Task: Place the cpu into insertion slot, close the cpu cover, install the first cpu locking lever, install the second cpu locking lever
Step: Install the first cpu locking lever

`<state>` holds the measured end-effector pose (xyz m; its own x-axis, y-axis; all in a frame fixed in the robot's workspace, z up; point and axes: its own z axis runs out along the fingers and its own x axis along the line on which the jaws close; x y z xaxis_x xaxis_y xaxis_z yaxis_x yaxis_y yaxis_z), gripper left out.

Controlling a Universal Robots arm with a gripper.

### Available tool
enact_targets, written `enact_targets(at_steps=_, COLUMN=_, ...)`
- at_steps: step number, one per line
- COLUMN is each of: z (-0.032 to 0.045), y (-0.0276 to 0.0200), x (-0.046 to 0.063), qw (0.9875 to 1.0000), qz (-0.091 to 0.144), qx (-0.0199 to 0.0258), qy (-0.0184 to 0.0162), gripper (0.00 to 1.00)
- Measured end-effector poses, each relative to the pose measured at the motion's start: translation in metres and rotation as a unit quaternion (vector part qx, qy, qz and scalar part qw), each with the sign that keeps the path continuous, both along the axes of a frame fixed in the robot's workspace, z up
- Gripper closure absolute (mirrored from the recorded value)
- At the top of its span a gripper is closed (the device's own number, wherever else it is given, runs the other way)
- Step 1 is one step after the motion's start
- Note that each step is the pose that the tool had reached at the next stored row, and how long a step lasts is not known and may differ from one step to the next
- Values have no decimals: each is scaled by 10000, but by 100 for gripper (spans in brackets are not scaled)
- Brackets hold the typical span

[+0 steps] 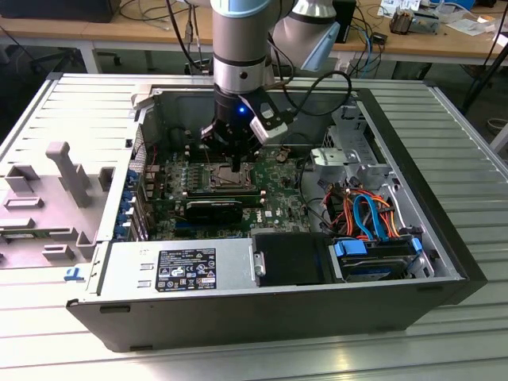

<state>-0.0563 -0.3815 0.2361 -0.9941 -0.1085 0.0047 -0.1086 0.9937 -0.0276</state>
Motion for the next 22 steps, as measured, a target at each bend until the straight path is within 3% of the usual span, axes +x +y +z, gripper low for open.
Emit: enact_targets(at_steps=22, z=33, y=0, x=-22, qw=10000, qz=0, qx=0, qy=0, gripper=89)
